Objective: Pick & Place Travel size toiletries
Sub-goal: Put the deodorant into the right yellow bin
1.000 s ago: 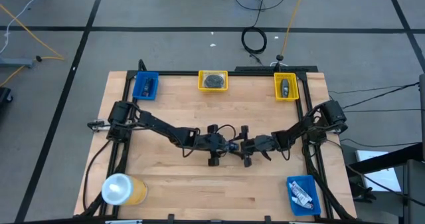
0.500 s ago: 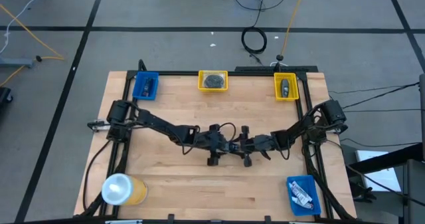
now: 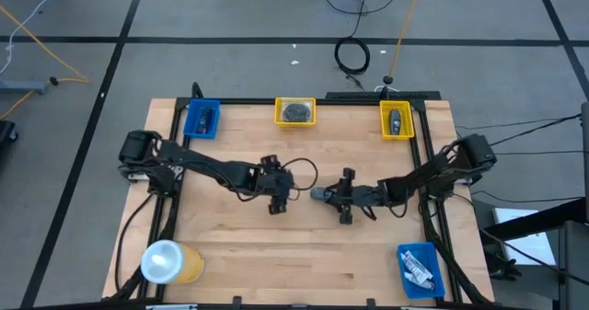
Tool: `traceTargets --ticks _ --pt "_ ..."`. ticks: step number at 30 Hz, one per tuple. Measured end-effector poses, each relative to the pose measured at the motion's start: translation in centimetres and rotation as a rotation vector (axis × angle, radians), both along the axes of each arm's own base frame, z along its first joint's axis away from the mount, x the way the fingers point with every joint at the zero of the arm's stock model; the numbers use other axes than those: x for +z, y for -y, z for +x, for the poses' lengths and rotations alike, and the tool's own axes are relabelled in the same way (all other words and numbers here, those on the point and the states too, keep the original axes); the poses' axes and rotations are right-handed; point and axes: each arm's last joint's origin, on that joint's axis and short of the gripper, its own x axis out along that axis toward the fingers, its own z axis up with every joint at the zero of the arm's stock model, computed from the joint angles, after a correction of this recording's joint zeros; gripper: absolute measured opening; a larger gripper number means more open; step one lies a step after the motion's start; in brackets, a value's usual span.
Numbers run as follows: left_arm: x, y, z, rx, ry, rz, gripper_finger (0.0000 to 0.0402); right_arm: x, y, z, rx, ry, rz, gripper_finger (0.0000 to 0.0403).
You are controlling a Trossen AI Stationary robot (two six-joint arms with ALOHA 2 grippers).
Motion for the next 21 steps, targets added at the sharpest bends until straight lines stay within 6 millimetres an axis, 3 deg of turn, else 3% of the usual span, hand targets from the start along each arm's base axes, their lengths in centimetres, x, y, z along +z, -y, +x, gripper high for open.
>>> traceTargets --ticks 4,9,13,21 --pt "-0.7 0.2 -0.9 0.103 -0.022 0.047 0.0331 1.6 0.3 -1.0 -0.146 -0.005 -0.012 0.0203" --pt "-3.9 1.6 -1.7 0.097 0.095 0.025 0.0318 4.0 1.6 -2.9 -0.354 0.009 -0.024 0.0203" --pt "-6.1 2.6 -3.0 0.067 0.217 -0.005 0.0308 6.2 3.8 -4.9 -0.557 0.057 0.016 0.0203" --pt "-6.9 2.9 -3.9 0.050 0.344 -0.037 0.0299 7.6 9.7 -10.1 -1.015 0.013 0.112 0.0203"
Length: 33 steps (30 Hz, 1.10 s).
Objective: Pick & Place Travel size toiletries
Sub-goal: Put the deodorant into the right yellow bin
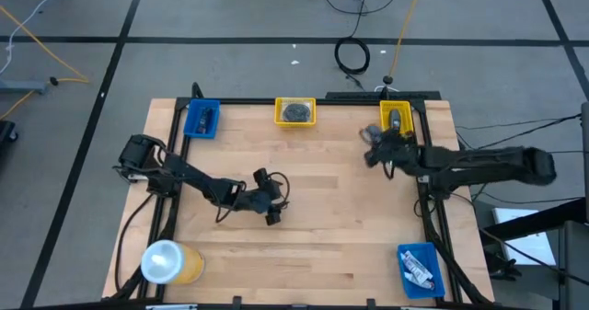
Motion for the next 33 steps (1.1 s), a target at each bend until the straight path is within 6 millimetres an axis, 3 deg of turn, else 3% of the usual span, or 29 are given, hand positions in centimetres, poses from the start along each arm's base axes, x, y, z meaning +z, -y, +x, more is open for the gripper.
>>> traceTargets --ticks 4,10,26,33 --pt "0.0 -0.1 0.0 -0.008 -0.007 0.013 0.0302 -0.1 2.6 -1.4 -0.201 0.000 -0.020 0.0203" --pt "0.1 0.0 0.1 -0.014 0.008 0.011 0.0298 -0.7 5.6 -2.5 -0.356 0.026 -0.065 0.0203" --pt "0.1 0.0 0.1 -0.015 0.008 0.008 0.0299 -2.9 10.1 -2.4 -0.399 0.034 -0.031 0.0205" --pt "0.1 0.0 0.1 -0.016 0.008 0.008 0.0299 -3.2 10.6 -2.6 -0.388 0.026 -0.015 0.0245"
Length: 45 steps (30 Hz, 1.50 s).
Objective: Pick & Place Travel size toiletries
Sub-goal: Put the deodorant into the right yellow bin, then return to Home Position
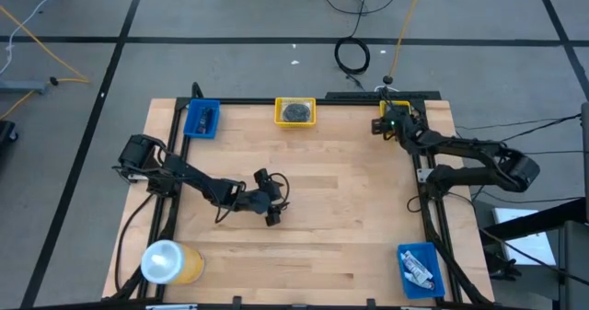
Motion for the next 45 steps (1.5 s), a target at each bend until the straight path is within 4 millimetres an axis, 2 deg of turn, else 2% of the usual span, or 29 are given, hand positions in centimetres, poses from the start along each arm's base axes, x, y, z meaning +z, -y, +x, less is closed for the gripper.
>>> traceTargets --ticks 5,11,19,25,29,34,43,45 --pt "0.0 0.0 0.0 0.000 0.000 0.000 0.0299 0.6 -0.1 0.0 0.031 -0.016 -0.037 0.0269" --pt "0.0 0.0 0.0 -0.001 0.000 0.000 0.0299 2.5 -1.6 0.9 0.190 0.038 -0.107 0.0259" --pt "0.0 0.0 0.0 -0.001 0.000 0.000 0.0299 4.1 -6.6 4.0 0.716 0.180 -0.082 0.0227" --pt "0.0 0.0 0.0 0.002 0.002 -0.003 0.0298 4.5 -10.9 5.1 1.133 0.175 -0.057 0.0199" --pt "0.0 0.0 0.0 0.002 0.002 -0.004 0.0298 4.8 -12.6 4.5 1.316 0.183 -0.076 0.0167" --pt "0.0 0.0 0.0 0.004 0.002 -0.006 0.0299 4.1 -13.8 2.4 1.572 0.295 -0.106 0.0110" --pt "0.0 0.0 0.0 0.005 0.003 -0.008 0.0298 3.2 -13.9 -1.2 1.593 0.415 -0.241 0.0011" --pt "0.0 0.0 0.0 0.006 0.004 -0.009 0.0299 3.2 -13.9 -1.7 1.583 0.436 -0.273 0.0004"
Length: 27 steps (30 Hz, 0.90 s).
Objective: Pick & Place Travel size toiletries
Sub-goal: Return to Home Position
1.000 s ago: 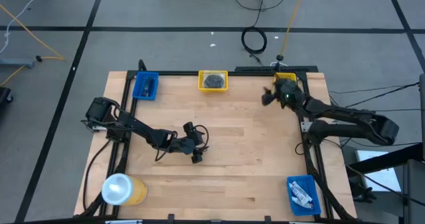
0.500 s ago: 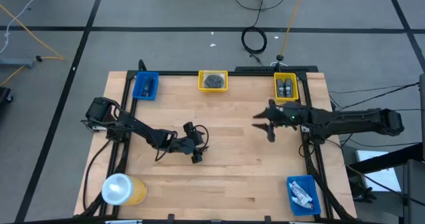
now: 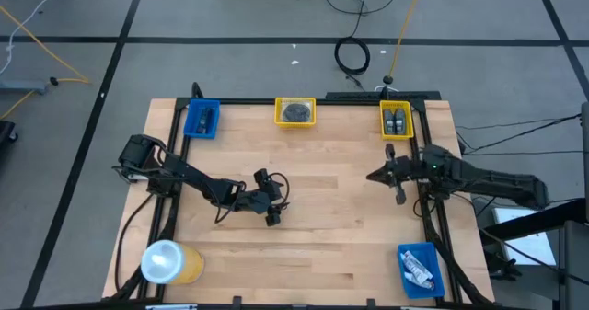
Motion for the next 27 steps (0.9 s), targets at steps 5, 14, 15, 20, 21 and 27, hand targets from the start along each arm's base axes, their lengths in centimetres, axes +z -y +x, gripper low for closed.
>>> traceTargets --ticks 5,14,15,20,21,27 --pt "0.0 0.0 0.0 0.010 0.005 -0.014 0.0299 -0.4 0.0 -1.0 -0.027 0.098 0.000 0.0004" --pt "0.1 0.0 0.1 0.029 0.023 -0.042 0.0298 0.1 0.2 -1.2 -0.137 0.271 0.117 0.0001" --pt "0.1 0.0 0.1 0.033 0.026 -0.048 0.0299 0.0 0.2 -1.2 -0.176 0.257 0.119 0.0001" --pt "0.3 0.0 0.2 0.033 0.052 -0.053 0.0299 -0.9 0.2 -1.1 -0.265 0.174 0.063 0.0002" --pt "0.4 0.0 0.3 0.030 0.060 -0.046 0.0298 -1.0 0.2 -1.0 -0.268 0.161 0.062 0.0002" --pt "1.0 -0.4 0.8 0.057 0.143 -0.041 0.0298 -1.3 0.0 -1.0 -0.263 0.133 0.081 0.0003"
